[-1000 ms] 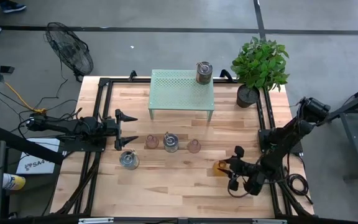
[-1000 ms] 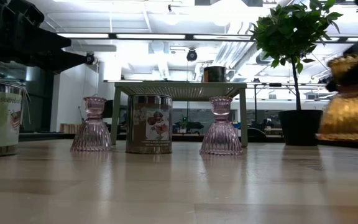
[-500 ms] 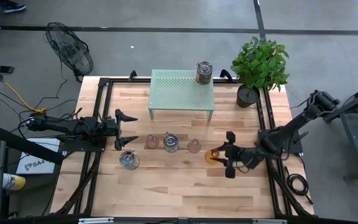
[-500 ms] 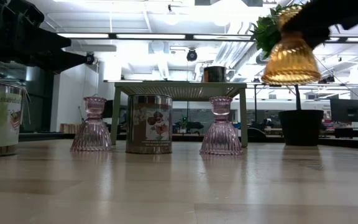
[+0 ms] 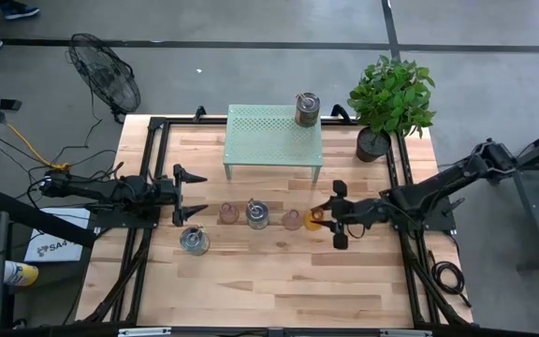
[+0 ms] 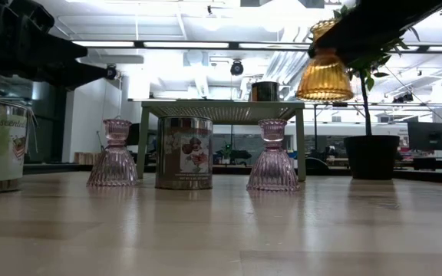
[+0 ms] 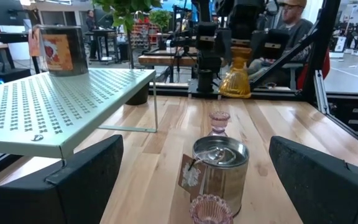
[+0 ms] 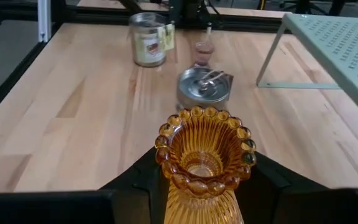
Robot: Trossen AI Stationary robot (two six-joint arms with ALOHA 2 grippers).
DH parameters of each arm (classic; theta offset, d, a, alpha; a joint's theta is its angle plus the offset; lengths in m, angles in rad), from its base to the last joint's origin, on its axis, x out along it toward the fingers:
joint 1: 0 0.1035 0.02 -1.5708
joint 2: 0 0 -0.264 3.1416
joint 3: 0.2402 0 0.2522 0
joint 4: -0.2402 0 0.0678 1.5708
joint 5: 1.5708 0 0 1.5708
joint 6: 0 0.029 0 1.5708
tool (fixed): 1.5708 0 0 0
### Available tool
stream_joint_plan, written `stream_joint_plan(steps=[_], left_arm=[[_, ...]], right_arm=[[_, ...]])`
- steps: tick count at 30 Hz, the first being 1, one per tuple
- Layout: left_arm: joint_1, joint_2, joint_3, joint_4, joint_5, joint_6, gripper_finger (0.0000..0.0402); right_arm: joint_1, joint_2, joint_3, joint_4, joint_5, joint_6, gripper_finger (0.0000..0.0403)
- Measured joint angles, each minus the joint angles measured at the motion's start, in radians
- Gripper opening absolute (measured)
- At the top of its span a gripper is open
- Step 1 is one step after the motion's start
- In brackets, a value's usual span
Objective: Pick & Place candle stick holders
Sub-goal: Put the yellow candle holder on the shelf
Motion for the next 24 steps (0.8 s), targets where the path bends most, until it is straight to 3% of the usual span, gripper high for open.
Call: stream_joint_plan(steps=[12, 24], left_arm=[[0.000, 0.000, 0.000, 0.003, 0.000, -0.082, 0.0399], [0.000, 0.000, 0.000, 0.026, 0.007, -0.176, 0.0399]], right_arm=[[-0.174, 0.000, 0.000, 0.099, -0.194, -0.125, 0.0138], [-0.286, 0.000, 0.000, 0.136, -0.294, -0.155, 0.0138]])
